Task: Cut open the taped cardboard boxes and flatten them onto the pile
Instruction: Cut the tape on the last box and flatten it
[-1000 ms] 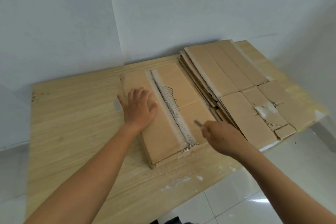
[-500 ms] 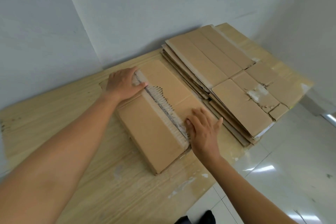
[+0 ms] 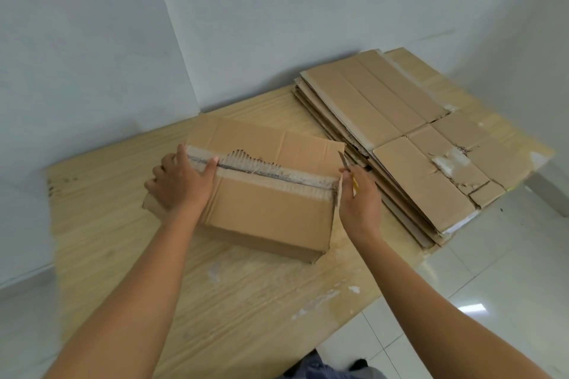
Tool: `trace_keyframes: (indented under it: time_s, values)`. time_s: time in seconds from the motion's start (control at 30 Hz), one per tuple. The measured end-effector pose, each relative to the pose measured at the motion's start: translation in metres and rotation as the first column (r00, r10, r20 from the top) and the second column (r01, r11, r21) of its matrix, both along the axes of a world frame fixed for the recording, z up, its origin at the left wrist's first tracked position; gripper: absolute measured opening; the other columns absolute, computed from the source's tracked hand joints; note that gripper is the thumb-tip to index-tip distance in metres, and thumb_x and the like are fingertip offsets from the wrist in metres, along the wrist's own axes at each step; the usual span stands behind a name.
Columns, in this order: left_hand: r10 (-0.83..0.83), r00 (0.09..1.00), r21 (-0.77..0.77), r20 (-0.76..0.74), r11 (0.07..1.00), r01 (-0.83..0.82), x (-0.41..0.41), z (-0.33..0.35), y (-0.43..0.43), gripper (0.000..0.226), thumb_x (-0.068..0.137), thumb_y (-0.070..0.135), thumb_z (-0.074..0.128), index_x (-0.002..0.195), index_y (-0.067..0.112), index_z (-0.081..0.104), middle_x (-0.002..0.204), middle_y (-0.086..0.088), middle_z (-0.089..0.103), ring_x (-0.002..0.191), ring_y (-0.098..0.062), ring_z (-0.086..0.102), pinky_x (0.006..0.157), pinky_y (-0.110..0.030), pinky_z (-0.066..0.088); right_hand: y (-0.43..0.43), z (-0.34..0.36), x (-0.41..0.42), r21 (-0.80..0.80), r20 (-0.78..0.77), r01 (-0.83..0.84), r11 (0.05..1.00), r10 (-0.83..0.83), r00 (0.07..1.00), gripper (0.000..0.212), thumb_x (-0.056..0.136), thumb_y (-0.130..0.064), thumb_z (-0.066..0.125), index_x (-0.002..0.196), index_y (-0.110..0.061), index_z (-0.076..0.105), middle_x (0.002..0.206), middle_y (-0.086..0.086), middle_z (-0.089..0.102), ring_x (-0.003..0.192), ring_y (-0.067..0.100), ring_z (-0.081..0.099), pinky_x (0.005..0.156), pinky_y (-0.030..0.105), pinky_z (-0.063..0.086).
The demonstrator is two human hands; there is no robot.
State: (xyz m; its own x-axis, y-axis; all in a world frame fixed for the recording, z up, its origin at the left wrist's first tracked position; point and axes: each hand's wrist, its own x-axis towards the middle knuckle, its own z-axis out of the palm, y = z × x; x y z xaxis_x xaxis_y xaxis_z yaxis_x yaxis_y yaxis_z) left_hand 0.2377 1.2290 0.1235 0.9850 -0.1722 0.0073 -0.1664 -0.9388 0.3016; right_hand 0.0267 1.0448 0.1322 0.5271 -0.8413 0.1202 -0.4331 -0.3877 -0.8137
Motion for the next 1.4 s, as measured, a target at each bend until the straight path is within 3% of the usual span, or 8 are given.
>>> trace_keyframes:
  time_s: [0.1, 0.2, 0.3, 0.4, 0.53, 0.8, 1.03, 1.4]
  values:
    - [0.064, 0.997, 0.013, -0.038, 0.998, -0.063, -0.027, 0.002, 0.012, 0.074, 0.09, 0.062, 0.043, 0.148, 0.018, 0.028, 0.15, -0.016, 0.031, 0.131, -0.038, 0.032, 0.103, -0.05, 0.024, 0.005, 0.003, 0.003, 0.153, 0.022, -0.024, 0.988, 0.02, 1.0, 0.026, 0.102, -0.025, 0.039, 0.112, -0.015, 0.061, 0.096, -0.006, 0.059, 0.085, 0.007, 0.053, 0.063, 0.008, 0.037]
    - [0.027, 0.999, 0.088, -0.045, 0.996, -0.023, -0.051, 0.003, 0.019, 0.071, 0.093, 0.056, 0.039, 0.151, 0.019, 0.022, 0.158, -0.016, 0.014, 0.142, -0.035, 0.014, 0.111, -0.052, 0.013, -0.007, 0.0, 0.011, 0.231, 0.031, -0.053, 0.972, 0.047, 0.998, 0.027, 0.102, -0.024, 0.039, 0.113, -0.016, 0.062, 0.103, -0.004, 0.062, 0.094, 0.01, 0.055, 0.076, 0.022, 0.042]
    - [-0.128, 0.988, 0.079, -0.085, 0.988, 0.135, -0.073, 0.001, 0.013, 0.068, 0.096, 0.056, 0.033, 0.153, 0.024, 0.014, 0.161, -0.012, -0.001, 0.147, -0.03, -0.006, 0.114, -0.056, -0.005, -0.03, -0.001, 0.011, 0.373, 0.055, -0.005, 0.928, -0.017, 0.998, 0.026, 0.102, -0.023, 0.037, 0.103, -0.014, 0.062, 0.099, 0.002, 0.066, 0.085, 0.014, 0.063, 0.079, 0.038, 0.054]
    - [-0.372, 0.927, 0.04, -0.051, 0.927, 0.374, -0.103, -0.003, -0.009, 0.069, 0.094, 0.062, 0.024, 0.153, 0.026, 0.015, 0.161, -0.008, 0.0, 0.148, -0.026, -0.008, 0.115, -0.052, -0.006, -0.05, 0.001, 0.002, 0.326, -0.13, -0.036, 0.945, 0.083, 0.988, 0.032, 0.102, -0.019, 0.034, 0.099, -0.01, 0.065, 0.075, -0.003, 0.057, 0.065, 0.014, 0.053, 0.061, 0.032, 0.045]
    - [-0.581, 0.813, 0.051, -0.031, 0.812, 0.582, -0.139, -0.008, -0.043, 0.085, 0.082, 0.072, -0.003, 0.153, 0.028, 0.011, 0.161, -0.003, -0.005, 0.147, -0.019, -0.013, 0.115, -0.044, -0.015, -0.056, 0.001, -0.001, 0.274, -0.287, -0.162, 0.948, 0.241, 0.927, 0.034, 0.1, -0.018, 0.033, 0.09, -0.013, 0.065, 0.079, -0.004, 0.056, 0.073, 0.016, 0.053, 0.058, 0.028, 0.036]
    - [-0.597, 0.8, 0.1, 0.061, 0.801, 0.59, -0.149, -0.014, -0.065, 0.076, 0.09, 0.065, 0.005, 0.152, 0.023, 0.021, 0.16, -0.007, 0.009, 0.148, -0.022, -0.002, 0.118, -0.047, -0.008, -0.062, 0.0, -0.004, 0.333, -0.229, -0.269, 0.904, 0.354, 0.907, 0.033, 0.098, -0.018, 0.037, 0.071, -0.017, 0.057, 0.063, -0.003, 0.052, 0.054, 0.012, 0.044, 0.051, 0.027, 0.032]
    - [-0.572, 0.815, 0.074, 0.096, 0.82, 0.567, -0.148, -0.019, -0.067, 0.067, 0.093, 0.057, 0.018, 0.149, 0.022, 0.031, 0.158, -0.008, 0.021, 0.148, -0.022, 0.009, 0.119, -0.048, 0.004, -0.066, 0.007, 0.007, 0.249, -0.39, -0.332, 0.91, 0.408, 0.825, 0.037, 0.096, -0.018, 0.038, 0.083, 0.009, 0.06, 0.071, 0.015, 0.053, 0.055, 0.019, 0.04, 0.046, 0.029, 0.025]
    - [-0.538, 0.834, 0.01, 0.125, 0.841, 0.541, -0.145, -0.021, -0.07, 0.065, 0.09, 0.051, 0.022, 0.144, 0.021, 0.041, 0.155, -0.008, 0.029, 0.147, -0.023, 0.016, 0.119, -0.048, 0.008, -0.032, 0.009, -0.022, 0.273, -0.399, -0.371, 0.888, 0.455, 0.796, 0.038, 0.095, -0.017, 0.039, 0.058, -0.006, 0.04, 0.061, 0.01, 0.044, 0.053, 0.018, 0.034, 0.048, 0.031, 0.025]
